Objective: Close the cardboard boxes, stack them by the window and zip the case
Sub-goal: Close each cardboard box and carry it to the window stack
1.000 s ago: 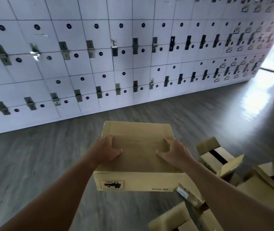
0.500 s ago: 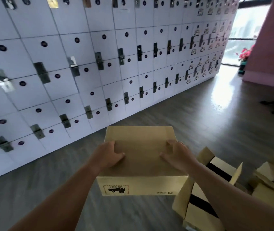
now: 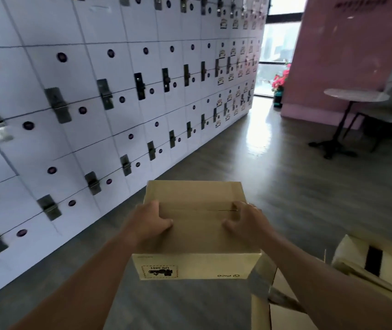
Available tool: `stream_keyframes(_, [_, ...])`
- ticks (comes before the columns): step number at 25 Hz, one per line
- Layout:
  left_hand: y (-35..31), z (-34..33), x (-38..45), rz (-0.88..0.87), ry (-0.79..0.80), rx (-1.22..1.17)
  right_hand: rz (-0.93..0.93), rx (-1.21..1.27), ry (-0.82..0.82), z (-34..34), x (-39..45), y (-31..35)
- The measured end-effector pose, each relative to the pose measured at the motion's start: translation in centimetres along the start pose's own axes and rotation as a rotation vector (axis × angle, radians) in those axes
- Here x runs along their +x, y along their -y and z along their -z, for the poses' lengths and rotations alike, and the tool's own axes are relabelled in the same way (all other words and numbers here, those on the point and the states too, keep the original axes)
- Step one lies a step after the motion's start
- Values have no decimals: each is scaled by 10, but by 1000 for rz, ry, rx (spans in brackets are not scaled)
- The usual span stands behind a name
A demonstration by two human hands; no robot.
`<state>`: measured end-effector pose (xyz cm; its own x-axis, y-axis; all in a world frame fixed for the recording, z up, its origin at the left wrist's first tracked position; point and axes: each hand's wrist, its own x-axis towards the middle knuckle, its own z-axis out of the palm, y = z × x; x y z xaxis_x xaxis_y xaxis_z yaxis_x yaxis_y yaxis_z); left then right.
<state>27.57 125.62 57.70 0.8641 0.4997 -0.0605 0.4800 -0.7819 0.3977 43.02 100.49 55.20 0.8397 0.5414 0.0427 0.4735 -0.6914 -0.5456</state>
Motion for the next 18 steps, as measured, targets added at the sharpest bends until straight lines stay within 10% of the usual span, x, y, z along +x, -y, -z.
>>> stream_keyframes(18, [-148, -22, 534, -246, 20, 31, -163, -44, -169, 70, 465, -147])
